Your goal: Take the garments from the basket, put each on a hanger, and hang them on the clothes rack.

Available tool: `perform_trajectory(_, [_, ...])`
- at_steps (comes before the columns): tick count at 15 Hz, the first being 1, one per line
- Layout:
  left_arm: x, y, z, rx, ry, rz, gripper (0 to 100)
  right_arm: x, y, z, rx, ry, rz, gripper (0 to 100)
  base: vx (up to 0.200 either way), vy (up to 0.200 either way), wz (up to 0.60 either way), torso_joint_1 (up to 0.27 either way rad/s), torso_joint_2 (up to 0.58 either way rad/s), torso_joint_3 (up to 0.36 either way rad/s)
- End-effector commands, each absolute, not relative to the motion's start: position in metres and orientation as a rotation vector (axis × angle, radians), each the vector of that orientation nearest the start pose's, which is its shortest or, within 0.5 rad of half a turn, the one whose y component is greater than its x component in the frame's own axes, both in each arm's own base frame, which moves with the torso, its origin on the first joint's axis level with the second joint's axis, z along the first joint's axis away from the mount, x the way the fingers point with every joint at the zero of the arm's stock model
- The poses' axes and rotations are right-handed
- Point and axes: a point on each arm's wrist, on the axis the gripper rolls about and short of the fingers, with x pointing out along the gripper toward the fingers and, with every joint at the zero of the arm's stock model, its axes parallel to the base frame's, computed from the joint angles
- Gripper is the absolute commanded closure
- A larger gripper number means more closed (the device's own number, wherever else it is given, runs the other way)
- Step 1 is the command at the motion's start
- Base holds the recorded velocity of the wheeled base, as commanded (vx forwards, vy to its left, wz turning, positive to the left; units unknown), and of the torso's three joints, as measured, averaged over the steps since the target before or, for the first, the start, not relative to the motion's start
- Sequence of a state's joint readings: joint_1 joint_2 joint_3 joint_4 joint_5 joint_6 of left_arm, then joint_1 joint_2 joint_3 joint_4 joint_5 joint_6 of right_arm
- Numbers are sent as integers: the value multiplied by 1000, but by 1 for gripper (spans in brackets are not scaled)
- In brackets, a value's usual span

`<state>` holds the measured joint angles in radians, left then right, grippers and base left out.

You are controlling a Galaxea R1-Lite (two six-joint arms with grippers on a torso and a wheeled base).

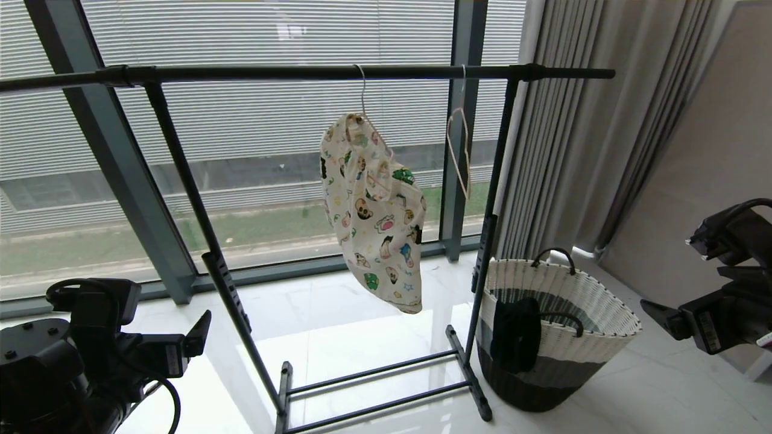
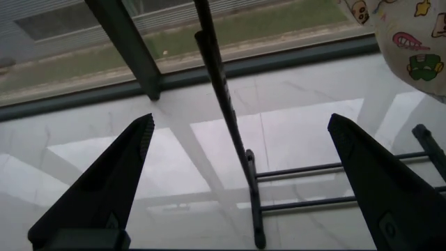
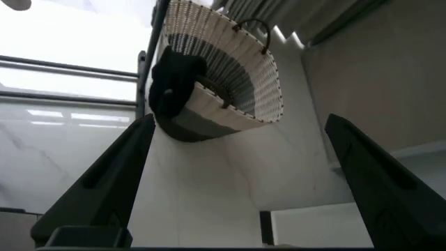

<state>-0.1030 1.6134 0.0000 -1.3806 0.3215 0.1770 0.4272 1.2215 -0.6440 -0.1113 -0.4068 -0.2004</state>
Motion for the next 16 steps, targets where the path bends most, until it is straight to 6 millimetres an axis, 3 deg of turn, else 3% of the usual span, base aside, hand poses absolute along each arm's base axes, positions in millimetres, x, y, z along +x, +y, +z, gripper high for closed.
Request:
perform_trajectory(1, [179,-11,98,225,249,198,0,164,65,204,-390,427,65,0,0,0,-600,-217,496,286])
perform_trajectory(4, [179,-11,98,225,249,198,0,162,64,200,-423,436,71,0,0,0,0,-150,367,209])
perform_trajectory(10, [179,-11,98,225,249,198,0,153,60,190,-487,379,81,0,0,0,0,-11,37,19])
perform_trajectory(16, [179,-11,98,225,249,198,0,154,60,189,-495,383,83,0,0,0,600,1,4,4])
